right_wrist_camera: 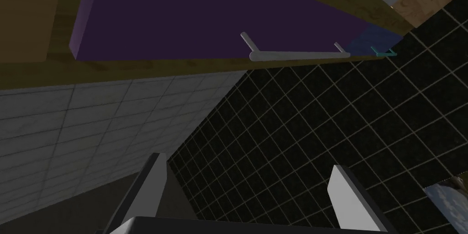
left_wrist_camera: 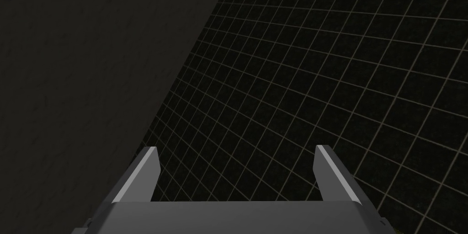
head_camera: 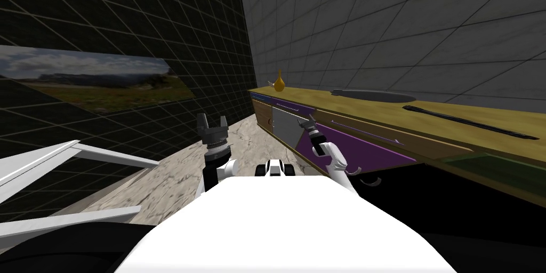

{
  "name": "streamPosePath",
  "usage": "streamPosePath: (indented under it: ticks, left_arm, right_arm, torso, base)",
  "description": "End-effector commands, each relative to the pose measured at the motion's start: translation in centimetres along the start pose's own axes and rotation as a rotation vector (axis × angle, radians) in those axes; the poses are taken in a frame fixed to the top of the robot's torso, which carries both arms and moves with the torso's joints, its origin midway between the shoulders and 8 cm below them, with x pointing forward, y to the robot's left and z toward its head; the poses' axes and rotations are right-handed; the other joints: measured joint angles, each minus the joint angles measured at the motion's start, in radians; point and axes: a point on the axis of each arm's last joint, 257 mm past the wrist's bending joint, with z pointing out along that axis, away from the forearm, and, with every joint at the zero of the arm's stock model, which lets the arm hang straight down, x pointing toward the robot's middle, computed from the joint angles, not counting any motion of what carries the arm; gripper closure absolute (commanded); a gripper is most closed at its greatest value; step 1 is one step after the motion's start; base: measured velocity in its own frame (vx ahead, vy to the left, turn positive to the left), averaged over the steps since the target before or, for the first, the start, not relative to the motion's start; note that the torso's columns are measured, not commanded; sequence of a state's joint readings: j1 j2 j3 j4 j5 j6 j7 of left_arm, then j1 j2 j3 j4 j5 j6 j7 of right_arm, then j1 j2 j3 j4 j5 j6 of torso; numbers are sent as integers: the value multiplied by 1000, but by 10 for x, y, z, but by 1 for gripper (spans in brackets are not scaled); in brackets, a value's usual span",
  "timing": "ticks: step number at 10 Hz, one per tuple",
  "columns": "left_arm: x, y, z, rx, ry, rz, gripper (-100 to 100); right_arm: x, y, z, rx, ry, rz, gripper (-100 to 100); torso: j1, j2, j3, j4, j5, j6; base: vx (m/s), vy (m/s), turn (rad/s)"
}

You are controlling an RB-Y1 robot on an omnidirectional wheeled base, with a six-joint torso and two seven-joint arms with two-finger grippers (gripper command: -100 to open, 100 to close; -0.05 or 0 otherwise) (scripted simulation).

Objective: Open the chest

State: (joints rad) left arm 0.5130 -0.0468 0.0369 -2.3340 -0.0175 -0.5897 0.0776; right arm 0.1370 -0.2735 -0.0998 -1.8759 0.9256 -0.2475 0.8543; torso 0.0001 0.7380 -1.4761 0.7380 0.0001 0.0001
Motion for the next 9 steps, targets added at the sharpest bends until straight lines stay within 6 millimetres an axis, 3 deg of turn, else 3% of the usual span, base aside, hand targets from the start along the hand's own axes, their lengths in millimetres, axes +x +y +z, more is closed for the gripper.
streamPosePath:
  ticks: [1,9]
  left_arm:
    - [0,0,0,0,0,0,0]
    - [0,0,0,0,0,0,0]
  right_arm:
    - [18,-6,8,-8,42,-175,-100]
    - [54,-25,24,-35,124,-590,-100]
  torso:
    - [-1,0,0,0,0,0]
    - [0,0,0,0,0,0]
  base:
    - [21,51,17]
    - [18,41,9]
